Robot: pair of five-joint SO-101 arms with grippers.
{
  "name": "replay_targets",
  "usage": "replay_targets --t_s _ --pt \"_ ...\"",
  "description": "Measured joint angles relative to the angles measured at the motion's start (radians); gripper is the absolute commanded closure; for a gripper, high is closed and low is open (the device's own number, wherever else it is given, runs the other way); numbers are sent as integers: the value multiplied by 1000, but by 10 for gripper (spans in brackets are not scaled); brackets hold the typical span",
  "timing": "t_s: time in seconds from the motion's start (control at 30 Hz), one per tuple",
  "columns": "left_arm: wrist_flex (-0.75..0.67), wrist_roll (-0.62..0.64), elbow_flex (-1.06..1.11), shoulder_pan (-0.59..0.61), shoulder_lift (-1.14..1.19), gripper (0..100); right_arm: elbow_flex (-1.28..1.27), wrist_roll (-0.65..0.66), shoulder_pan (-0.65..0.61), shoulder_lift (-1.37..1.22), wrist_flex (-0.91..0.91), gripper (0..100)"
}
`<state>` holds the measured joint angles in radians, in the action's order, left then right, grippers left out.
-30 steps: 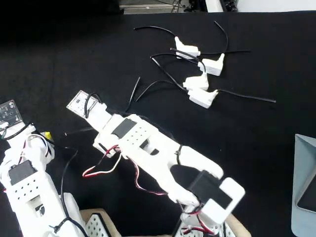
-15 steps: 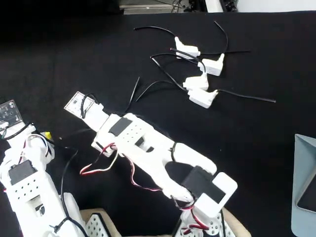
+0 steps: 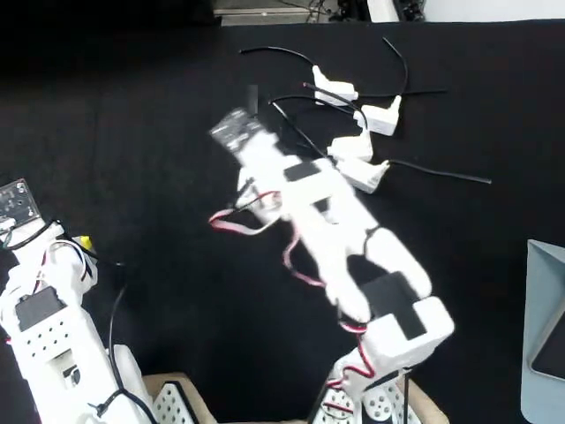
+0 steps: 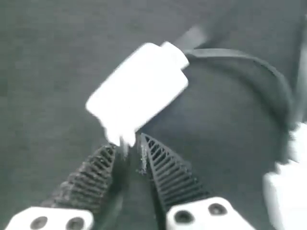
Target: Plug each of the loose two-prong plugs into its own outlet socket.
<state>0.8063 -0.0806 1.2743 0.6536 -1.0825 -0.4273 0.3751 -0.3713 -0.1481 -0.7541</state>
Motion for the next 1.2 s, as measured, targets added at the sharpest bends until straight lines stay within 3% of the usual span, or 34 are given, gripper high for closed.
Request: replay_targets --t_s 0.2,0.3,0.4,0.53,0.87,1.2 --pt "0 0 0 0 0 798 0 54 160 -2 97 979" --pt "0 0 0 0 0 796 2 54 213 -2 112 907" --pt "0 0 0 0 0 795 48 51 219 -2 54 864" --pt "0 0 0 0 0 794 149 -49 219 -2 -109 864" --pt "-28 0 34 0 0 794 264 -112 57 227 -523 864" --pt "0 0 23 -101 -26 798 77 -112 -25 695 -626 907"
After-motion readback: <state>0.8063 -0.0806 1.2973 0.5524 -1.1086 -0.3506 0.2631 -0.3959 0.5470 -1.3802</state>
